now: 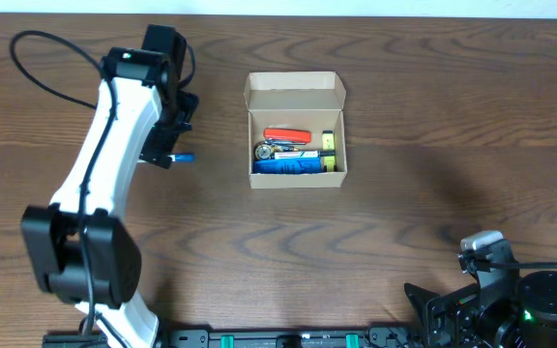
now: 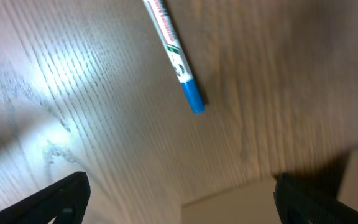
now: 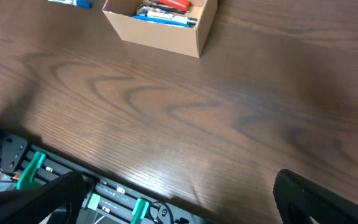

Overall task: Pack container
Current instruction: 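Move the left gripper back over the blue-capped whiteboard marker, then lower the left gripper and grasp the blue-capped marker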

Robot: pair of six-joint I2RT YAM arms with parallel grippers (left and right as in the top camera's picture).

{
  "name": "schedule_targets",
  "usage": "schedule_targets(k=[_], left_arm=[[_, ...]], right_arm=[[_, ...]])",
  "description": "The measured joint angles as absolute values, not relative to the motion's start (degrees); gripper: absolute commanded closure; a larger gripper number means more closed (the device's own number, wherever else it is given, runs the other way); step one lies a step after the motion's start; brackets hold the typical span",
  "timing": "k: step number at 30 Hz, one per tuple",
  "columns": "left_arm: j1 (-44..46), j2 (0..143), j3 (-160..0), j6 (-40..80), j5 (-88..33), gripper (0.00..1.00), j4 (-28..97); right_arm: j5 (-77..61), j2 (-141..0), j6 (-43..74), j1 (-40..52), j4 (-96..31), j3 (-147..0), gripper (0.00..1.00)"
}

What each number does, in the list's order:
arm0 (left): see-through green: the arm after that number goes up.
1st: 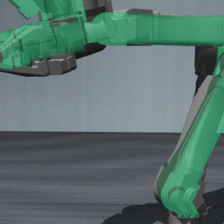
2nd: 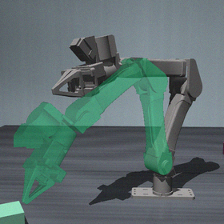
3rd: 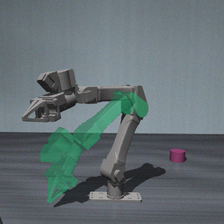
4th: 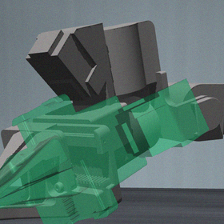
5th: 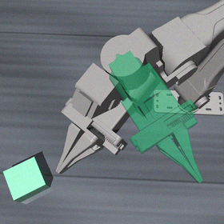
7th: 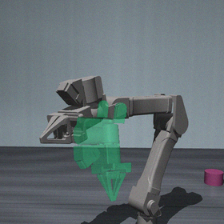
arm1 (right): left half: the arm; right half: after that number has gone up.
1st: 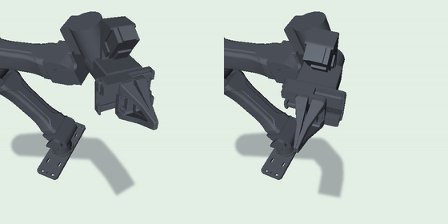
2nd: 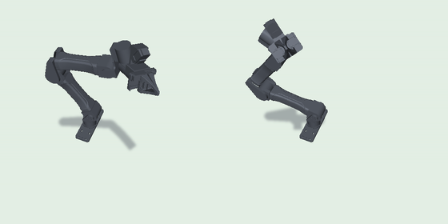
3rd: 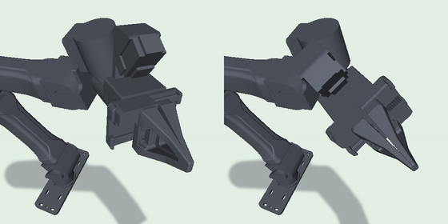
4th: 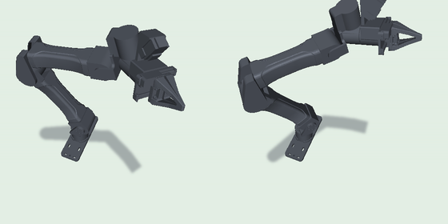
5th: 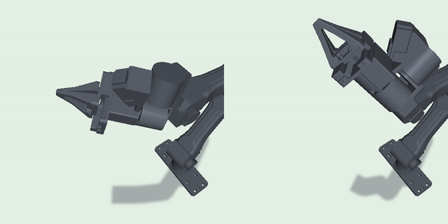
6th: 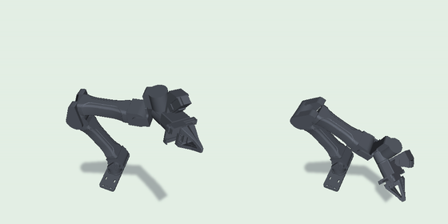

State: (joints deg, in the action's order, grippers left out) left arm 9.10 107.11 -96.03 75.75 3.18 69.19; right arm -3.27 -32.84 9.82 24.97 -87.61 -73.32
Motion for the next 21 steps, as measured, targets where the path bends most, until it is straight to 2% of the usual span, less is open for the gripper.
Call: schedule_targets(k=[9,21], left_arm=[[9.10,115.66,-96.01,82.26,3.49,0.05,66.96],[7.55,116.20,-87.09,81.60,3.81,0.02,55.40]], right_arm=[[-3.27,-32.84,9.82,24.97,-87.61,-73.32,0.01],[-3.27,-32.84,9.85,24.97,-87.61,-73.32,0.01]])
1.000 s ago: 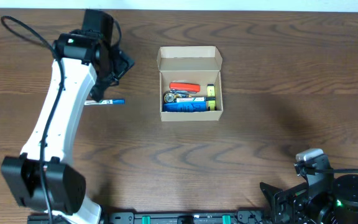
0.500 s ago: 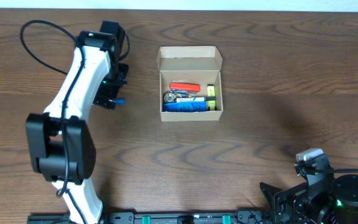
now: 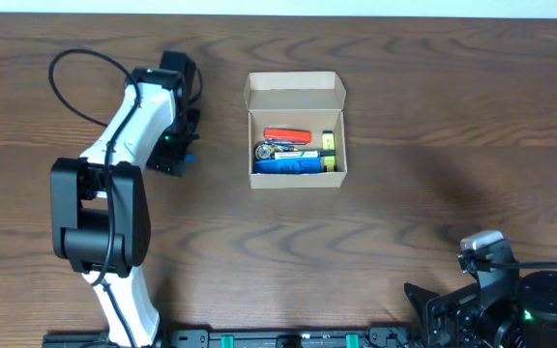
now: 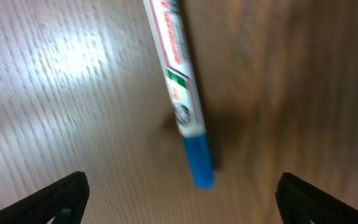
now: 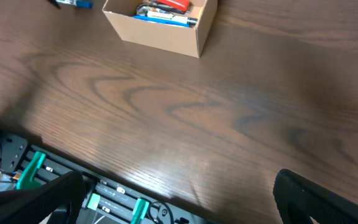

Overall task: Pack container
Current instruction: 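Lower the left gripper and grasp the blue-capped marker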

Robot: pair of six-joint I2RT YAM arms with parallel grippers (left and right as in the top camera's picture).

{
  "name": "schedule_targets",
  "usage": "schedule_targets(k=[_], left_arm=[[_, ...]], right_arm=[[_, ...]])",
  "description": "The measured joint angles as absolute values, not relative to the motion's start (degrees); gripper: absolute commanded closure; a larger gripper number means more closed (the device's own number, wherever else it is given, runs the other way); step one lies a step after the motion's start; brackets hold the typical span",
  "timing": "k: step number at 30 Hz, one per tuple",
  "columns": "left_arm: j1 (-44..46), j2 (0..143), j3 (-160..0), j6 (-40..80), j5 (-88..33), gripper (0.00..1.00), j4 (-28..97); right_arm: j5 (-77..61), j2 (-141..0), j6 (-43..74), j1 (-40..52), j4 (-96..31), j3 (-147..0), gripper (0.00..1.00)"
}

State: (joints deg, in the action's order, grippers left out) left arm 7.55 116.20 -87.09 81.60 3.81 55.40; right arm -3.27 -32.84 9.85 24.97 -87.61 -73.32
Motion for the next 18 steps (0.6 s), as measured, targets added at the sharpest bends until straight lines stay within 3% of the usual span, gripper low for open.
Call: schedule_targets(k=[11,18], left_arm=[[6.46,116.20,-81.23,81.62,3.38,0.00,47.97],[6.46,116.20,-77.19,81.67,2.79,0.14,44.49]], right_arm=[[-3.27,-32.84,9.82,24.97,-87.61,-73.32,0.01],[-3.27,-32.84,9.82,24.97,-87.61,-73.32,0.01]])
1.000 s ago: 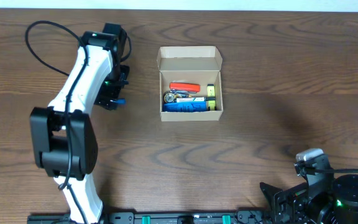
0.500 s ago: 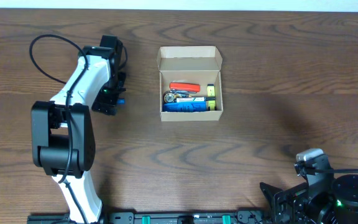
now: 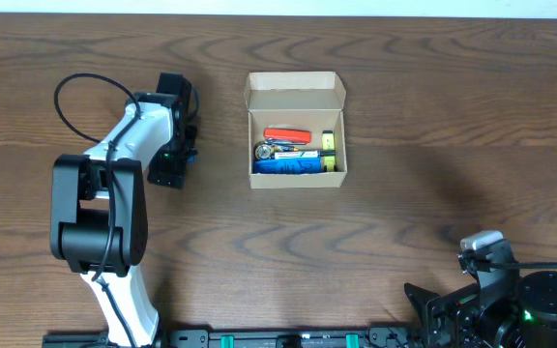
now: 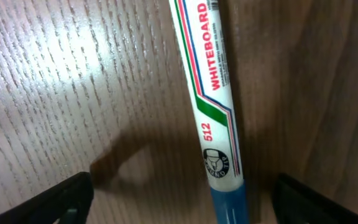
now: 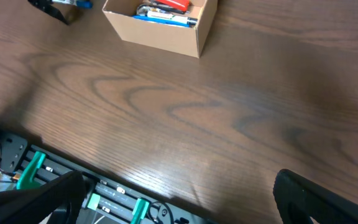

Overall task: Pack container
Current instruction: 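Lower the left gripper and grasp the blue-capped marker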

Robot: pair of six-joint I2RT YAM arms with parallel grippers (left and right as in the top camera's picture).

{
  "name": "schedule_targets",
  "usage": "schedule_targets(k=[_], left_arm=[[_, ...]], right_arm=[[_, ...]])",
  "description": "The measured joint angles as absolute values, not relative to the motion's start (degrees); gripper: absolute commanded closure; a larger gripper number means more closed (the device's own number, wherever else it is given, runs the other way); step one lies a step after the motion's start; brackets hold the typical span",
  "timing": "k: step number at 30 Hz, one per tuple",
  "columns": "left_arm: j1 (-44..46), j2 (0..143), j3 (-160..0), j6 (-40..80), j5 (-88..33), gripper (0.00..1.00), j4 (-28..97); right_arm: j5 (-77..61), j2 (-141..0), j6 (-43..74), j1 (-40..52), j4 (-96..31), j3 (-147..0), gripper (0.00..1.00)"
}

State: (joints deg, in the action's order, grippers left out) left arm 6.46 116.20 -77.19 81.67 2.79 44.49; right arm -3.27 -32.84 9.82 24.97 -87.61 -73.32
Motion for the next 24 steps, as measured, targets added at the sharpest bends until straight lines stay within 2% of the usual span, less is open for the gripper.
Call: schedule_targets(k=[4,13,18,24], left_arm=[[6.46,116.20,-77.19,82.00,2.74,0.29,44.05],[6.46,116.20,-77.19,81.89,2.57,0.53,44.07],[6.46,116.20,-77.19,81.89,2.59,0.63,44.05],[6.46,116.20,-76.86,81.67,2.59,0.66,43.44]], right_arm=[[-3.27,-32.84,9.85,24.97,-87.61,-73.32,0.01],[-3.27,-32.84,9.82,24.97,-87.61,-73.32,0.01],[-3.27,-32.84,9.85,24.97,-87.61,-73.32,0.01],[-3.27,-32.84,9.82,24.97,-87.61,-73.32,0.01]])
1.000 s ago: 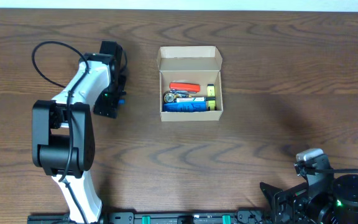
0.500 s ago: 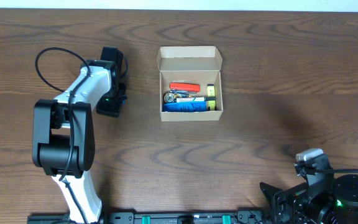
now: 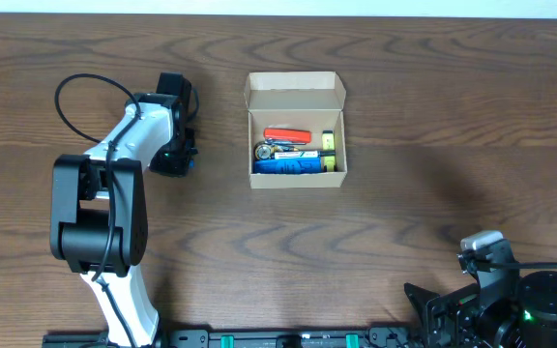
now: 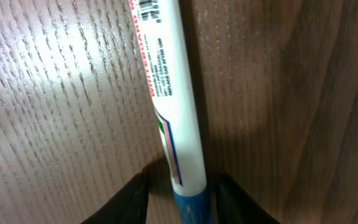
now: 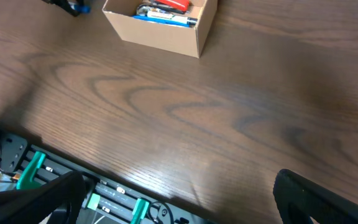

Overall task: Pack container
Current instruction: 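Lower the left gripper and grasp the blue-capped marker, then carry the blue-capped marker with the left gripper into the box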

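A white whiteboard marker (image 4: 169, 93) with a blue cap lies on the wooden table, left of the open cardboard box (image 3: 295, 89). My left gripper (image 4: 182, 199) is down over it, its two dark fingers drawn in tight on either side of the blue cap end. From overhead the left gripper (image 3: 175, 159) hides most of the marker. The box holds a red tool, a blue packet, a yellow piece and metal bits. My right gripper (image 5: 179, 205) stands open and holds nothing at the table's near edge, far from the box (image 5: 166, 37).
The right arm's base (image 3: 511, 295) sits at the front right corner. A rail with green clips (image 5: 33, 171) runs along the front edge of the table. The box's back flap stands open.
The left gripper's fingers have come in from wide apart to close against the marker's blue cap. The marker shows a different side of its label. The right arm has not moved.
At first the left gripper hung open well above the marker, with the box edge in its view. It then stood lower over the marker, then just above it with fingers wide. Now the fingers are in on the cap end.
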Robot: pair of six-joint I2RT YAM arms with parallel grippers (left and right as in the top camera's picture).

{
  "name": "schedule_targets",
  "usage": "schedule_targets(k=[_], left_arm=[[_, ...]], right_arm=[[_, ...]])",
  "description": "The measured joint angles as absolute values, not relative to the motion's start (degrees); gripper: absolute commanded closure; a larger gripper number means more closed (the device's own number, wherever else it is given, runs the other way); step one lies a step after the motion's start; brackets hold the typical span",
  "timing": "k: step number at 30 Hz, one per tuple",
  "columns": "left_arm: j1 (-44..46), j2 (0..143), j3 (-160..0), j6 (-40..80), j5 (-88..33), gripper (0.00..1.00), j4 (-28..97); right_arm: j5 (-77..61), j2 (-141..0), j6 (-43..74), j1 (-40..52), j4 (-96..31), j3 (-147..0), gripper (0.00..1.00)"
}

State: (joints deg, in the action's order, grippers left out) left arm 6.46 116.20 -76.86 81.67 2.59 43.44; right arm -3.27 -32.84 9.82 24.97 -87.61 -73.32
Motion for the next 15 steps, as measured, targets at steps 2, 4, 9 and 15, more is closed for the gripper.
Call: schedule_targets(k=[2,4,9,15], left_arm=[[6.46,116.20,-76.64,81.67,2.61,0.67,43.33],[6.46,116.20,-76.60,81.71,2.79,0.75,43.22],[6.46,116.20,-76.53,81.78,3.03,0.87,43.20],[6.46,116.03,-76.53,80.20,2.98,0.94,44.10]], right_arm=[[-3.27,-32.84,9.82,24.97,-87.61,-73.32,0.01],[-3.27,-32.84,9.82,24.97,-87.61,-73.32,0.01],[-3.27,-32.84,9.82,24.97,-87.61,-73.32,0.01],[-3.27,-32.84,9.82,24.97,-87.61,-73.32,0.01]])
